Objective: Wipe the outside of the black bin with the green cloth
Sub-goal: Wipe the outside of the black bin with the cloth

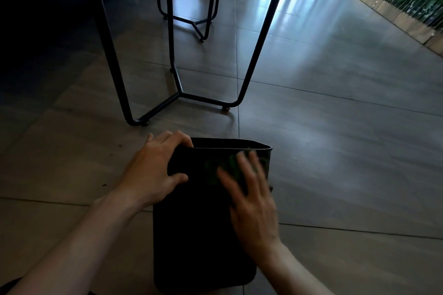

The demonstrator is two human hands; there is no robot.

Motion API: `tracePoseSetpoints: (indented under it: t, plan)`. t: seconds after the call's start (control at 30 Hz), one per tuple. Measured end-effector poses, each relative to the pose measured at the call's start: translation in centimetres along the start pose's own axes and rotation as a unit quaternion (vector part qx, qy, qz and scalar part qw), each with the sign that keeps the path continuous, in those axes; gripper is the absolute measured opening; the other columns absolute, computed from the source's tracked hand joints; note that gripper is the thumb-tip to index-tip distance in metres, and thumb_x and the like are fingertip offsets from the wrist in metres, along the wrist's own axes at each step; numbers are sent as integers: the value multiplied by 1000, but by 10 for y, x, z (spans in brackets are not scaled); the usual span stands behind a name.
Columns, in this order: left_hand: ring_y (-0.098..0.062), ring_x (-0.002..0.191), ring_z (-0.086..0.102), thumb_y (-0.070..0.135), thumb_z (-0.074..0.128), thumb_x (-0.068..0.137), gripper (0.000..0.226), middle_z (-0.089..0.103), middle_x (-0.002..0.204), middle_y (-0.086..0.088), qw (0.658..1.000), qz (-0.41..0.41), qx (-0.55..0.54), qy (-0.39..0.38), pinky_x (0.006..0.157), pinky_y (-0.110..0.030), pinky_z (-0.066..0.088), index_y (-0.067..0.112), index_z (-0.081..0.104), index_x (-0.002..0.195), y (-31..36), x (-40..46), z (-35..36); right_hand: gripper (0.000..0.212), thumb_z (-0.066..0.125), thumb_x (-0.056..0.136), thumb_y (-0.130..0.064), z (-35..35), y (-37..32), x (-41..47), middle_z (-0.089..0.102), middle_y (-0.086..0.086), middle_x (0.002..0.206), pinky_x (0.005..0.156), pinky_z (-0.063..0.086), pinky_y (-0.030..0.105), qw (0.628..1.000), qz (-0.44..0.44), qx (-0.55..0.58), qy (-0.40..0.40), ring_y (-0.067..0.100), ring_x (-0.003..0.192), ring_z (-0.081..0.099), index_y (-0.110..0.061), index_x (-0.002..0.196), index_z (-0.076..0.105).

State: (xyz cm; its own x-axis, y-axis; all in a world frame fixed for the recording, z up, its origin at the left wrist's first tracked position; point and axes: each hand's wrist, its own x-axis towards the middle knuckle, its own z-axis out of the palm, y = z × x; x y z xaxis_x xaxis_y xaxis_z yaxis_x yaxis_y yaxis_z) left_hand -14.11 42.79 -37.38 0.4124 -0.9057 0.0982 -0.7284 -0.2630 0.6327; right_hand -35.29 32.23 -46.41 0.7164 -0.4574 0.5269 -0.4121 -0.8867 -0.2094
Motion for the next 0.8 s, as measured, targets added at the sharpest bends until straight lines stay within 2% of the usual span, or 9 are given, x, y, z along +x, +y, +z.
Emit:
tracePoseSetpoints:
  t: [0.1, 0.2, 0.27, 0.37, 0.43, 0.5, 0.57, 0.67, 0.8]
  plan:
    - [-3, 102, 47, 21, 89, 67, 58, 53, 113, 19, 1000, 0, -3, 6, 115, -55, 34, 39, 53, 109, 1, -1, 0, 37, 57, 103, -21, 22, -7, -65, 25, 15, 167, 112, 44, 54, 974, -206, -25, -92, 42, 154, 21, -29, 140, 55]
    - [-4, 104, 46, 21, 89, 67, 58, 52, 115, 19, 1000, 3, -8, 5, 112, -55, 38, 38, 53, 109, 4, -2, 0, 36, 43, 107, -30, 25, -4, -97, 16, 12, 171, 119, 36, 43, 901, -370, -122, -189, 40, 157, 7, -38, 142, 46]
    - [-5, 105, 47, 21, 89, 67, 59, 52, 115, 20, 1000, 5, -7, 7, 112, -55, 39, 39, 52, 109, 5, -1, 1, 33, 52, 106, -26, 18, 6, -80, 25, 12, 168, 117, 39, 44, 915, -360, -85, -164, 39, 157, 13, -34, 138, 49]
    - [1, 102, 43, 21, 89, 66, 59, 52, 114, 20, 1000, 9, -8, 12, 112, -55, 39, 39, 53, 109, 4, -1, 1, 43, 62, 101, -18, 1, 20, -32, 29, 13, 166, 117, 39, 52, 982, -171, 18, -71, 39, 155, 22, -30, 142, 54]
    - [2, 101, 44, 21, 90, 65, 60, 51, 113, 20, 1000, 15, -8, 13, 111, -56, 39, 39, 53, 108, 3, 0, 1, 58, 69, 95, -15, -10, 24, -1, 25, 8, 168, 111, 45, 56, 999, -31, 39, -14, 35, 157, 16, -32, 148, 49]
    - [2, 101, 45, 21, 91, 63, 61, 51, 112, 21, 1000, 14, -9, 16, 110, -56, 40, 39, 54, 108, 1, 0, 0, 65, 73, 92, -12, -12, 22, 12, 25, 8, 167, 107, 49, 59, 999, 14, 43, -2, 35, 157, 14, -30, 148, 48]
    - [-1, 102, 47, 21, 92, 62, 61, 52, 111, 20, 1000, 12, -7, 19, 109, -56, 40, 38, 54, 108, 0, 1, 0, 55, 69, 95, -13, -4, 19, -2, 28, 12, 165, 112, 44, 58, 997, -68, 19, -34, 38, 156, 18, -28, 145, 53]
    - [-3, 105, 48, 21, 91, 62, 61, 53, 113, 19, 1000, 15, -3, 22, 111, -56, 39, 38, 54, 108, -2, 1, 2, 33, 61, 103, -20, 10, 14, -55, 37, 16, 162, 115, 41, 51, 966, -237, -19, -99, 40, 153, 27, -27, 135, 60]
    - [-2, 110, 48, 21, 90, 64, 60, 53, 114, 20, 1000, 19, -7, 22, 112, -55, 38, 37, 54, 109, -4, 1, 4, 32, 48, 108, -19, 5, 17, -81, 36, 11, 163, 116, 40, 43, 933, -323, -76, -141, 36, 154, 27, -35, 134, 58]
